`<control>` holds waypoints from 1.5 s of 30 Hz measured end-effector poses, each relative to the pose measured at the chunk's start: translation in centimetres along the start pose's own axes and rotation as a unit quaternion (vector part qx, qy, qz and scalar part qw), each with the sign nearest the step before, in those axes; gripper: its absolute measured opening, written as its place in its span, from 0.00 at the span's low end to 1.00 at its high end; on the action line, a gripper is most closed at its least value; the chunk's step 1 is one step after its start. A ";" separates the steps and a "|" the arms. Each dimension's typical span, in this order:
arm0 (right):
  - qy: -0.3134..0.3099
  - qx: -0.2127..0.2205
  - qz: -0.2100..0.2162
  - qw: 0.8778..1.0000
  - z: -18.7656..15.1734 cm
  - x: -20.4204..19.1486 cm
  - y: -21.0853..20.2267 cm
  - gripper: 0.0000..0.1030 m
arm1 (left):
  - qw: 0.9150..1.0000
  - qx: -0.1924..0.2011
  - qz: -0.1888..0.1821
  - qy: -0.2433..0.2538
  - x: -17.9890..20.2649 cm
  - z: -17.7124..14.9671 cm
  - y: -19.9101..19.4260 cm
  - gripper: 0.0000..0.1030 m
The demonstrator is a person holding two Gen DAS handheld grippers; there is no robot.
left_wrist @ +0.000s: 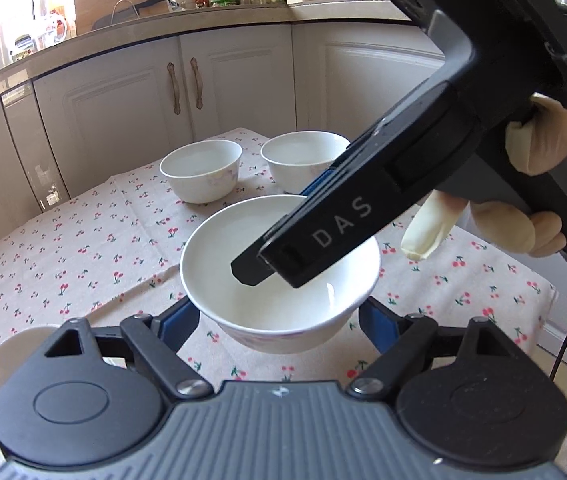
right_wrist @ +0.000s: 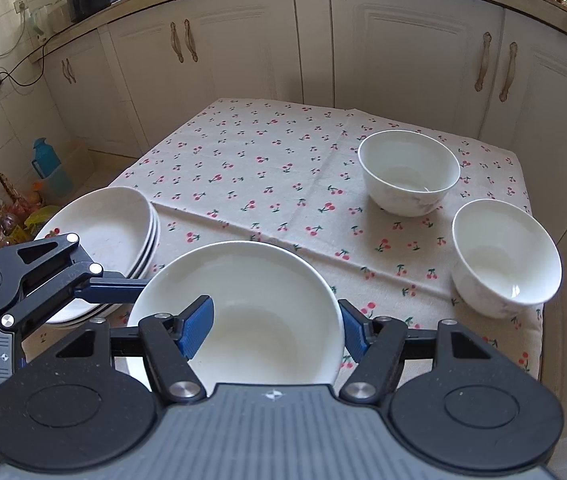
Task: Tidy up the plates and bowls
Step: 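Carry the bowl with the right tool beside the plate stack and release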
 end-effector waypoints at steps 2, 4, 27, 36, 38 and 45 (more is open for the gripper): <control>0.001 -0.002 -0.002 1.000 -0.4 -0.7 -0.3 0.70 | 1.000 -0.001 -0.003 0.003 0.1 -0.4 -0.6 0.84; 0.001 -0.004 -0.003 1.000 -0.7 -1.4 -0.5 0.70 | 1.000 -0.004 -0.007 0.005 0.0 -0.8 -1.2 0.84; 0.021 -0.028 0.000 0.999 -3.8 -4.6 -0.1 0.70 | 0.998 -0.042 -0.038 0.002 -0.3 -3.4 -3.1 0.84; 0.028 -0.032 0.003 0.999 -4.2 -4.6 -0.1 0.71 | 0.998 -0.046 -0.043 -0.002 -0.1 -3.5 -3.2 0.84; 0.030 -0.032 0.003 0.999 -4.2 -4.5 0.0 0.71 | 0.998 -0.048 -0.044 -0.003 -0.2 -3.6 -3.1 0.84; 0.036 -0.019 0.022 0.999 -4.4 -4.9 -0.2 0.87 | 0.998 -0.041 -0.049 -0.003 -0.2 -3.8 -2.9 0.85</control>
Point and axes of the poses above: each gripper's, at about its wrist camera, not at the fingertips, and y roughly the way its jaws point, x to its right, z to its top, the point moved 1 cm from there along y, roughly the way its jaws point, and after that the axes turned 10 degrees about x, right-handed, at the moved point
